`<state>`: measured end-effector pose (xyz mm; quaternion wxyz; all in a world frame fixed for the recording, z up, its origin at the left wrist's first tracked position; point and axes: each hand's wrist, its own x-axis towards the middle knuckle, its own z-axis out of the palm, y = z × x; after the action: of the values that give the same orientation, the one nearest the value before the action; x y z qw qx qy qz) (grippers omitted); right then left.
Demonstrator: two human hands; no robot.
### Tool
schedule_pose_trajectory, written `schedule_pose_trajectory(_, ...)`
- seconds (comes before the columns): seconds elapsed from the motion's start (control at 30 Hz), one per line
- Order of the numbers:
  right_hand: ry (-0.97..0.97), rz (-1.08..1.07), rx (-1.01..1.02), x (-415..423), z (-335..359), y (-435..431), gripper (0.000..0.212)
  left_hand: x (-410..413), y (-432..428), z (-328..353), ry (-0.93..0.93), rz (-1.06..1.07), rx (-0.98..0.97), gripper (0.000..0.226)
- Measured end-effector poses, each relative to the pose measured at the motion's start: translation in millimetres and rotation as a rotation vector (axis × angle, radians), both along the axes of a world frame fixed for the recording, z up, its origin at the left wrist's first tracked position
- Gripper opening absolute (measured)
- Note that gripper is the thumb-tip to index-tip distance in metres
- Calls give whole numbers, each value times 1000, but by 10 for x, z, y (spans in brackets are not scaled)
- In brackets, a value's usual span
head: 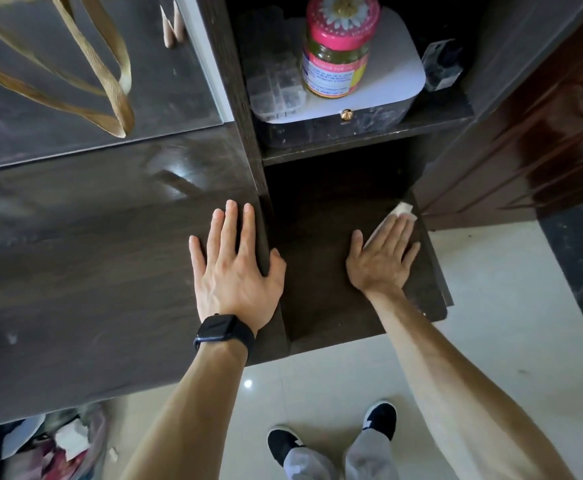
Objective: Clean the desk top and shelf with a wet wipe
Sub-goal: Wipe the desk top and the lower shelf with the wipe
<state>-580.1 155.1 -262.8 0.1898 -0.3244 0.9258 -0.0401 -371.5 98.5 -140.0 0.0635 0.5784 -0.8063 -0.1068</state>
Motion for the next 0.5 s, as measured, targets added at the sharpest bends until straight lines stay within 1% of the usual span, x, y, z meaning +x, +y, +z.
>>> schedule_pose_trajectory(0.07,-7,-9,16,319,43,369,83,-23,21,23,6,4,2,72)
schedule_pose_trajectory(0.13,22,116,57,623,75,561,84,-27,45,50,8,10,4,71)
schedule_pose_trajectory(0.23,40,364,24,708,43,403,79,-1,53,72,2,9,13,71)
schedule_pose_trajectory(0.3,70,450,1,501,27,100,75,14,48,55,0,5,3,72)
schedule_pose_trajectory(0.33,84,434,13,353,20,-50,75,12,47,42,5,6,-9,72)
schedule_pose_trajectory(0.4,70,288,44,72,1,-226,76,-3,48,9,16,9,-23,72)
schedule_pose_trajectory(0.47,41,145,42,-86,-31,-110,79,-6,64,-15,14,12,-20,72)
schedule_pose_trajectory(0.5,37,114,38,-101,-35,46,80,-5,65,-17,13,12,-17,72)
